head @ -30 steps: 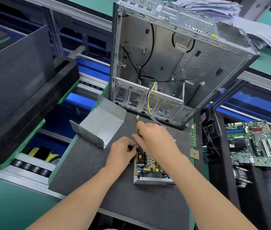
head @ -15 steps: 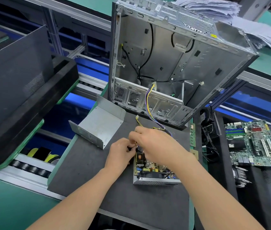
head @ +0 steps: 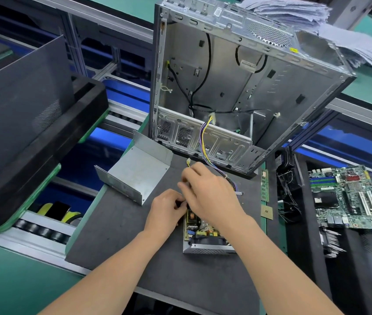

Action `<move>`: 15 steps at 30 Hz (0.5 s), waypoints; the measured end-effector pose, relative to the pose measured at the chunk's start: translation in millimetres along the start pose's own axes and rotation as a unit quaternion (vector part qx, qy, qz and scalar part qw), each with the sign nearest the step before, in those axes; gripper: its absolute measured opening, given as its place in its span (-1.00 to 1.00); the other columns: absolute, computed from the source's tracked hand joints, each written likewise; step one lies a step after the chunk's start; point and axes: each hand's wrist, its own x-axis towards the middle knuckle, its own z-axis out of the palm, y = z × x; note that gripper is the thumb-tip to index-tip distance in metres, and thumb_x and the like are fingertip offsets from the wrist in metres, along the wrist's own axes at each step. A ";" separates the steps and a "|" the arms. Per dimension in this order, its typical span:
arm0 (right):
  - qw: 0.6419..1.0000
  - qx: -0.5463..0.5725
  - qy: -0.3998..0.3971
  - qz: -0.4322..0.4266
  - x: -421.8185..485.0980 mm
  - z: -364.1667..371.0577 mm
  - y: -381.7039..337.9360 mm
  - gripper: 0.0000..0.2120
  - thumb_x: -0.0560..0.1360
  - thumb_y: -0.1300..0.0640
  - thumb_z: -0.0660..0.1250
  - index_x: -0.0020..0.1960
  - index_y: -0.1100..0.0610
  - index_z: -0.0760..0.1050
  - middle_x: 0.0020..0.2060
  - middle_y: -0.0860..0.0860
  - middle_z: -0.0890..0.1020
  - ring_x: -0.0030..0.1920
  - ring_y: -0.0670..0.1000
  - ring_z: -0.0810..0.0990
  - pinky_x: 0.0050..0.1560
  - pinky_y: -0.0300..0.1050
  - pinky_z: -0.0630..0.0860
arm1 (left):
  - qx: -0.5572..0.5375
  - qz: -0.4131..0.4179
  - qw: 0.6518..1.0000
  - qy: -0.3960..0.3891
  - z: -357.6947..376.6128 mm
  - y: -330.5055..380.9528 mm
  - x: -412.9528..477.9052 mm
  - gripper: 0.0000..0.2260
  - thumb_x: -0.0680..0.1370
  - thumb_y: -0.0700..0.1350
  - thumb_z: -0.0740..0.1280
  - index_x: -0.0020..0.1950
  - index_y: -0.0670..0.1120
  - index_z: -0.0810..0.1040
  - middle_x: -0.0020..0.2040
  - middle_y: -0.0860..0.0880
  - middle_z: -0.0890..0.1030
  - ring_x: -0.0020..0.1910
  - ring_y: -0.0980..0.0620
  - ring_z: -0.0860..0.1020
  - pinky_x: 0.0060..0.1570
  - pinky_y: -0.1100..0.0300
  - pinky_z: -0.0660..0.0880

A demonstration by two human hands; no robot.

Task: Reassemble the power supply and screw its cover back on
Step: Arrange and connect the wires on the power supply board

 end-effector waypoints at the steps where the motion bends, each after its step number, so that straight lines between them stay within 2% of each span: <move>1: 0.998 0.013 -0.025 -0.048 -1.1 -2.3 0.0 -0.88 0.66 0.03 0.21 0.13 0.06 0.44 0.11 -0.03 0.46 -0.14 0.18 0.60 -0.27 0.05 0.52 | 0.004 -0.003 1.000 -0.005 -1.1 2.4 -0.6 -0.69 0.49 -0.08 0.34 -0.33 0.19 0.29 -0.35 0.18 0.39 -0.38 0.16 0.45 -0.38 0.39 0.33; 3: 0.988 0.001 -0.092 -0.128 -2.5 -4.9 2.0 -0.79 0.56 0.22 0.27 0.17 0.04 0.44 0.13 -0.05 0.47 -0.11 0.13 0.57 -0.32 0.02 0.46 | 0.024 -0.016 0.999 -0.030 -2.2 6.5 -0.8 -0.82 0.44 0.01 0.20 -0.33 0.14 0.24 -0.35 0.14 0.39 -0.38 0.10 0.45 -0.43 0.35 0.27; 4: 0.983 -0.011 -0.116 -0.144 -2.6 -6.0 1.7 -0.71 0.50 0.30 0.28 0.17 0.04 0.43 0.10 -0.04 0.48 -0.12 0.12 0.55 -0.35 -0.01 0.38 | 0.027 -0.025 0.999 -0.034 -1.8 6.8 -0.4 -0.81 0.45 0.01 0.21 -0.32 0.13 0.24 -0.35 0.14 0.39 -0.39 0.11 0.45 -0.43 0.34 0.26; 7: 0.988 -0.025 -0.109 -0.107 -1.3 -7.6 -1.8 -0.63 0.45 0.37 0.27 0.19 0.07 0.40 0.02 0.01 0.49 -0.18 0.19 0.54 -0.33 -0.03 0.27 | 0.042 -0.022 0.999 -0.018 0.7 2.6 1.4 -0.66 0.50 -0.10 0.37 -0.34 0.17 0.30 -0.35 0.18 0.39 -0.40 0.17 0.45 -0.42 0.39 0.26; 9: 0.995 -0.024 -0.077 -0.057 0.1 -6.3 -2.2 -0.74 0.53 0.28 0.27 0.18 0.09 0.39 -0.02 0.04 0.50 -0.16 0.25 0.57 -0.31 -0.01 0.30 | 0.037 -0.012 0.999 -0.018 -0.5 1.5 0.7 -0.72 0.51 -0.13 0.44 -0.27 0.16 0.43 -0.32 0.21 0.40 -0.37 0.23 0.45 -0.34 0.43 0.32; 11: 0.999 -0.024 -0.045 -0.015 1.6 -3.8 -0.7 -0.87 0.64 0.09 0.25 0.15 0.09 0.38 -0.07 0.04 0.53 -0.12 0.27 0.60 -0.27 0.00 0.37 | 0.029 -0.003 0.999 -0.013 -0.5 -0.3 0.7 -0.81 0.51 -0.14 0.47 -0.19 0.09 0.52 -0.32 0.21 0.40 -0.36 0.24 0.45 -0.28 0.46 0.34; 13: 0.999 -0.027 -0.026 0.019 2.6 -2.0 1.0 -0.78 0.68 -0.08 0.22 0.09 0.08 0.37 -0.13 0.04 0.56 -0.11 0.25 0.61 -0.24 0.00 0.36 | 0.023 0.000 1.000 -0.013 0.3 -1.1 0.1 -0.86 0.52 -0.16 0.47 -0.17 0.03 0.56 -0.31 0.22 0.42 -0.37 0.25 0.46 -0.27 0.45 0.36; 15: 0.998 -0.029 -0.008 0.063 3.0 0.7 2.4 -0.70 0.67 -0.17 0.22 0.00 0.06 0.30 -0.21 0.05 0.58 -0.16 0.25 0.59 -0.26 -0.01 0.31 | 0.011 0.003 1.000 -0.017 1.0 -1.5 -0.8 -0.95 0.53 -0.17 0.45 -0.07 -0.02 0.66 -0.27 0.23 0.47 -0.36 0.23 0.48 -0.24 0.36 0.44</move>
